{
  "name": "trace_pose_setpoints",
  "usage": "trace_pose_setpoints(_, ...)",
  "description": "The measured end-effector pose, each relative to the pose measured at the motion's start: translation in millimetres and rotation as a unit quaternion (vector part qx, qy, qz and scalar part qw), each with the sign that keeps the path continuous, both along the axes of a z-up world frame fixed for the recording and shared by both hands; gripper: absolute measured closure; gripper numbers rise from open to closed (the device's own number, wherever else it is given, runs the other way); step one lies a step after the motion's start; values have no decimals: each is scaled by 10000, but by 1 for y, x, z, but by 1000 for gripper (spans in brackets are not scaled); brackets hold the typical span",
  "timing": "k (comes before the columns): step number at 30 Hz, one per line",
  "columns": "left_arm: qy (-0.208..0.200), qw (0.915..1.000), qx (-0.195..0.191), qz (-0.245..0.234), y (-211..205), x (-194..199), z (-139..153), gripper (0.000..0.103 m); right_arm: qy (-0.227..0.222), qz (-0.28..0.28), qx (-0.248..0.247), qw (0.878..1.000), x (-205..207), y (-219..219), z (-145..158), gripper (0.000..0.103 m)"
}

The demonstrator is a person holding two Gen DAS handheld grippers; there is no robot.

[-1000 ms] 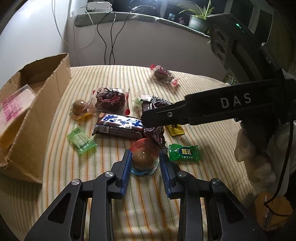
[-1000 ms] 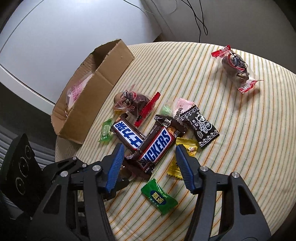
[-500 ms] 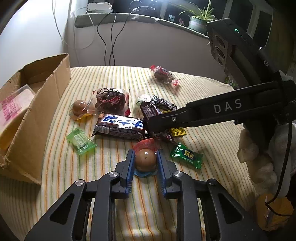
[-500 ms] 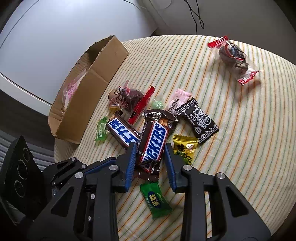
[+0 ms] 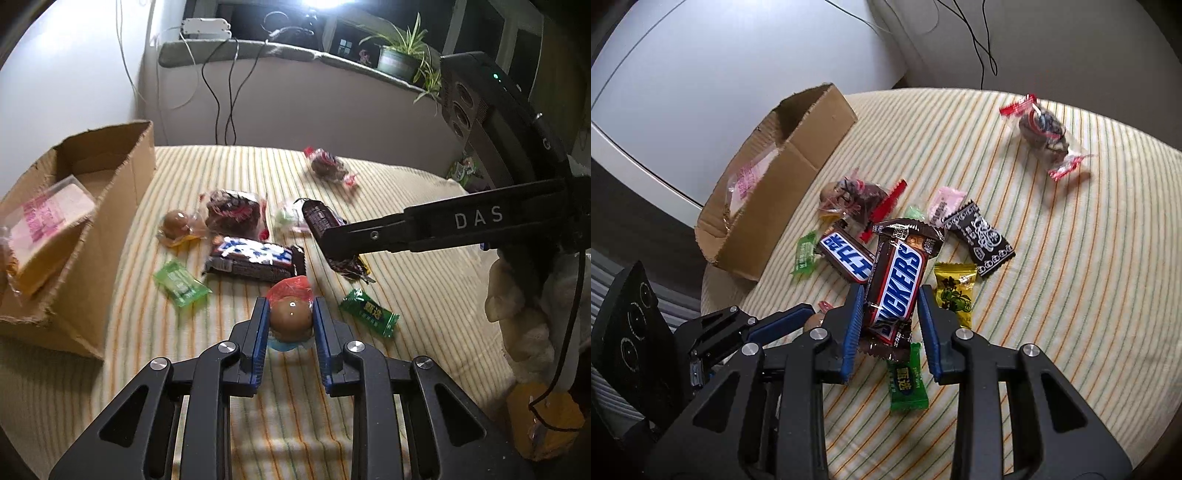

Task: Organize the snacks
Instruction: 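Carry the Snickers bar with the right tool into the box and release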

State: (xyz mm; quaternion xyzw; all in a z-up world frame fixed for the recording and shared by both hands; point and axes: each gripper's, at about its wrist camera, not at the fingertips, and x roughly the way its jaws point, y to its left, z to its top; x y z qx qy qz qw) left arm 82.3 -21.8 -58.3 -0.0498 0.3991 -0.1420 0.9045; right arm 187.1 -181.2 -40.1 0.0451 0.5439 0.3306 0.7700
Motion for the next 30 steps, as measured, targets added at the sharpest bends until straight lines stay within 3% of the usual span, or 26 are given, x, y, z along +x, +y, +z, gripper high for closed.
trace_pose_setpoints(15, -519, 9973, -39, 515, 50, -6, 39, 81, -586, 168, 88, 9981, 19, 44, 46, 72)
trace_pose_setpoints(30, -609, 9924, -97, 1063, 110, -3, 45, 81, -967, 572, 44, 9937, 40, 124, 73, 72)
